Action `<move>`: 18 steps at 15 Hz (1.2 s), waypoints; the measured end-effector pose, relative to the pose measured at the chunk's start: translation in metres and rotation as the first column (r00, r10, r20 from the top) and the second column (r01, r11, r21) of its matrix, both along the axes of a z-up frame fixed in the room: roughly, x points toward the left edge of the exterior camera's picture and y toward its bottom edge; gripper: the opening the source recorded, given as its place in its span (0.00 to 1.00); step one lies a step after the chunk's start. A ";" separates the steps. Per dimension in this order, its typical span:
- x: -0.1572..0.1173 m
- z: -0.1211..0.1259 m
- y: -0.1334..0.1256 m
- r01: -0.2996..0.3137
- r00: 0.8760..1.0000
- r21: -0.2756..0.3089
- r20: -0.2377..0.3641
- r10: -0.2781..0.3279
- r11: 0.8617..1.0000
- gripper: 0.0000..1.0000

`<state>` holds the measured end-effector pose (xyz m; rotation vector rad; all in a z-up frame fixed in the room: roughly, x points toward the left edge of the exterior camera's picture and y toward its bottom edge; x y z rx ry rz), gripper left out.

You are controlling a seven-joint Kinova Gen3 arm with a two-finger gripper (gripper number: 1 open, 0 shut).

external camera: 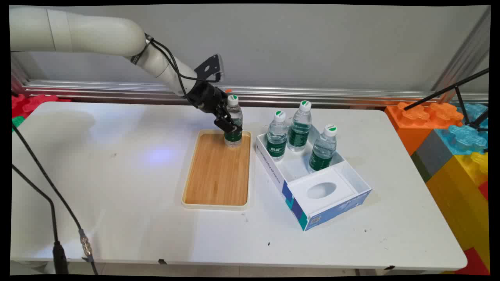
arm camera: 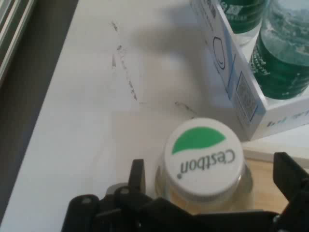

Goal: Pick up the green bottle from the white box

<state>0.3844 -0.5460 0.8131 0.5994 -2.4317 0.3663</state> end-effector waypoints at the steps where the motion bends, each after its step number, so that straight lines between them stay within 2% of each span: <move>1: 0.000 0.002 0.000 -0.006 1.000 0.001 0.002 0.006 1.000 1.00; 6: 0.001 0.025 0.012 -0.060 0.998 0.037 0.032 0.059 0.998 1.00; 12: -0.005 0.102 0.044 -0.146 0.987 0.061 0.079 0.141 0.987 1.00; 15: -0.013 0.126 0.060 -0.171 0.983 0.091 0.087 0.163 0.981 1.00; 18: -0.028 0.148 0.087 -0.196 0.979 0.152 0.085 0.185 0.969 1.00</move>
